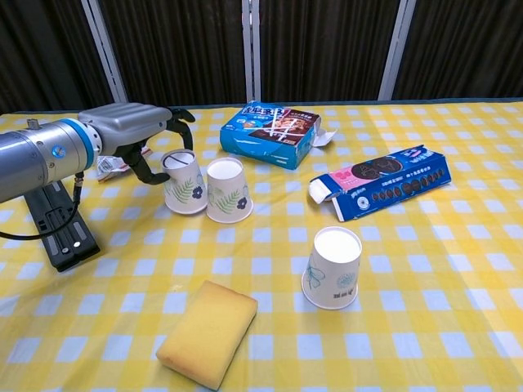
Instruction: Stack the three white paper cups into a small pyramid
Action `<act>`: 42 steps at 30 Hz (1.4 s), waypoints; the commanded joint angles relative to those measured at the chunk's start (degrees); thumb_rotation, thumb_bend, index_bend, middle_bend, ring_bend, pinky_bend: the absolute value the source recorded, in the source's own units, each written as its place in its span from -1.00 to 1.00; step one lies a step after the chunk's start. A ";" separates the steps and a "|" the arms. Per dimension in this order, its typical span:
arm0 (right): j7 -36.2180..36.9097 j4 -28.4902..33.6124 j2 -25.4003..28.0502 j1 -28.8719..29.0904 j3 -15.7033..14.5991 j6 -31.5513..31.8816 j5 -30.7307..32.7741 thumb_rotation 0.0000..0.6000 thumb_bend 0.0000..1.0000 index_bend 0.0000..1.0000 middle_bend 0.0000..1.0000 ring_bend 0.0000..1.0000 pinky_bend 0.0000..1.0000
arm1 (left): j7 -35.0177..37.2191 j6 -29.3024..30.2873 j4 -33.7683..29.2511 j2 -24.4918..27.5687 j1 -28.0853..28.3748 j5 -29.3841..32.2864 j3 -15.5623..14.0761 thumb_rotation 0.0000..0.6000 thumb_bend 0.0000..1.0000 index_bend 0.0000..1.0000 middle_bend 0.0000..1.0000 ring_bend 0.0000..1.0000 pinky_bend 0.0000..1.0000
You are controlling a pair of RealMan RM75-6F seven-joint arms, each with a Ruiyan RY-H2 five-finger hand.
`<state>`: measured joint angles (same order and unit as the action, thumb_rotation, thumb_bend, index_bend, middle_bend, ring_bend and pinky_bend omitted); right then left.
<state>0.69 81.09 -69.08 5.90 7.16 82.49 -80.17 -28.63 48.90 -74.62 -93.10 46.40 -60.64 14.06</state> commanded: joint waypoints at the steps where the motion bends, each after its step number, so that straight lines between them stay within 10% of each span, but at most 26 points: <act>1: 0.03 0.19 0.07 -0.08 -0.11 0.13 -0.19 1.00 -0.83 -0.70 -1.00 -1.00 -1.00 | -0.46 0.87 -0.96 0.15 -0.33 -0.16 -0.84 1.00 -0.20 -0.40 -1.00 -1.00 -1.00; 6: -0.41 0.88 0.29 -0.20 -0.46 0.40 -0.74 1.00 -0.83 -0.70 -1.00 -1.00 -1.00 | -0.93 2.05 -2.83 0.79 -1.24 -0.09 -2.39 1.00 -0.51 -1.00 -1.00 -1.00 -1.00; 30: -4.88 13.12 2.41 0.88 -6.93 -3.18 -9.24 1.00 -0.84 -0.82 -1.00 -1.00 -1.00 | 11.35 26.32 -19.73 20.13 -23.72 -11.20 -15.14 1.00 -0.59 -1.00 -1.00 -1.00 -1.00; 42: -15.94 24.79 -5.52 13.35 -2.91 -21.19 -3.48 1.00 -0.81 -0.76 -1.00 -1.00 -1.00 | 17.51 32.24 -16.59 21.16 -28.90 -15.67 -15.73 1.00 -0.59 -1.00 -1.00 -1.00 -1.00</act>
<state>-11.51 104.01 -71.07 16.01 2.69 65.33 -86.90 -11.59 80.34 -91.38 -72.09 17.99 -75.76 -2.02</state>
